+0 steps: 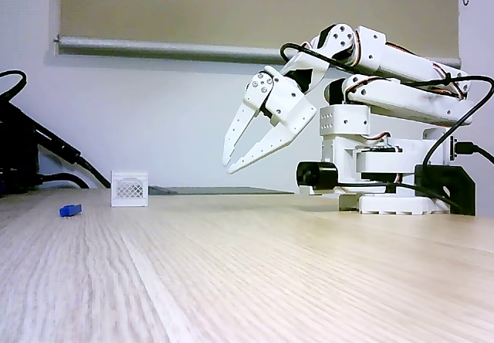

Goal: Grasp a peg and put it in the crate.

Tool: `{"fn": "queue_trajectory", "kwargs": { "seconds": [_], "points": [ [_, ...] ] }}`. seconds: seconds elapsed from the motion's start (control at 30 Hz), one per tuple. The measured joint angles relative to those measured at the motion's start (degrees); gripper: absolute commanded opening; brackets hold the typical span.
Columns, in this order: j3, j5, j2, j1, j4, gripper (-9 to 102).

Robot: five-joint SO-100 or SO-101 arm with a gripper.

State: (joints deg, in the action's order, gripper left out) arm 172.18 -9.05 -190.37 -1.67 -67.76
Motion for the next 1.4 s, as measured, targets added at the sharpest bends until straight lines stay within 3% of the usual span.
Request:
{"fn": "queue_trajectory", "kwargs": {
  "seconds": [0.83, 1.07, 1.4],
  "points": [
    [0.0, 0.0, 4.2, 0.0, 0.1, -1],
    [-10.0, 0.4, 25.9, 0.0, 4.2, 0],
    [-46.7, 1.0, 71.9, -0.2, 5.3, -1]
  ]
}}
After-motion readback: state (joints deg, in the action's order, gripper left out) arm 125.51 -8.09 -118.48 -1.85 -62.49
